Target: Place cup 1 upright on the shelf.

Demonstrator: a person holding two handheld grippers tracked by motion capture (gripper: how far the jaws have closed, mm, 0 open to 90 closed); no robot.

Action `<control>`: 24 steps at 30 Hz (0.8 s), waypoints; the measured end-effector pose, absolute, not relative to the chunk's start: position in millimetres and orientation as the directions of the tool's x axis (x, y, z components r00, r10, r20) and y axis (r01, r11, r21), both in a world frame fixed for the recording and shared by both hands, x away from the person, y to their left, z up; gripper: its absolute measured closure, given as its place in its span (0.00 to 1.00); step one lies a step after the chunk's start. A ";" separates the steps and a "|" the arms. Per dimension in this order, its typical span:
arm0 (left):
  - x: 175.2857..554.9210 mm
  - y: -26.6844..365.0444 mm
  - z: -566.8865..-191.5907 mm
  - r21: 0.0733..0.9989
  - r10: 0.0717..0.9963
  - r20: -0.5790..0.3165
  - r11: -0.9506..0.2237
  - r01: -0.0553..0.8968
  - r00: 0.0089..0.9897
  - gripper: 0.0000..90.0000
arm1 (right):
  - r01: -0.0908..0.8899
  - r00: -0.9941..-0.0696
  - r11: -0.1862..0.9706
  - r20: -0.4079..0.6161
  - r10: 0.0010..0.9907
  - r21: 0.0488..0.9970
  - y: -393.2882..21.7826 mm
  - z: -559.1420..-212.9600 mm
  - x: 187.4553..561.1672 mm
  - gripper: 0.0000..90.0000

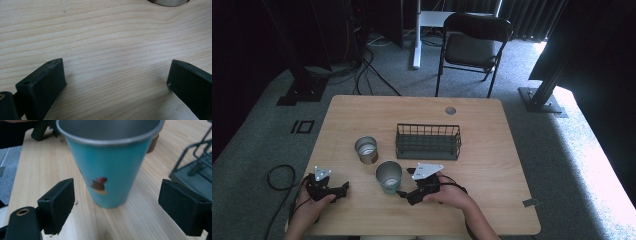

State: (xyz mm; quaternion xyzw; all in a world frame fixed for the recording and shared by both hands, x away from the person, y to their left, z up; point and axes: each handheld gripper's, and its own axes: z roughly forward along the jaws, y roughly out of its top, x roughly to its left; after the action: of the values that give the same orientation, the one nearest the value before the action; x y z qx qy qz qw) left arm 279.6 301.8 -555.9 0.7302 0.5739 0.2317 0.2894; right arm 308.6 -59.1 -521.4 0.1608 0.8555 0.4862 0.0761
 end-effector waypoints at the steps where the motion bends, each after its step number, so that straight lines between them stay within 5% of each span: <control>1: 279.6 301.7 -555.9 0.689 0.972 0.006 -0.174 0.704 0.234 0.03 | 0.199 -0.938 0.474 0.027 0.344 0.858 -57.8 -521.3 308.4 0.15; 24: 279.6 301.8 -555.9 0.689 0.972 0.006 -0.174 0.704 0.234 0.03 | 0.166 -0.941 0.379 0.032 0.336 0.910 -31.8 -521.0 315.6 0.14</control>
State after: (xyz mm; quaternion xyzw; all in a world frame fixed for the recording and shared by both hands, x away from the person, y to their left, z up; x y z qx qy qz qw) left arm 279.6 301.8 -555.9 0.7302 0.5739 0.2318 0.2894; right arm 315.6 -31.8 -521.0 0.1518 0.8267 0.5359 0.0792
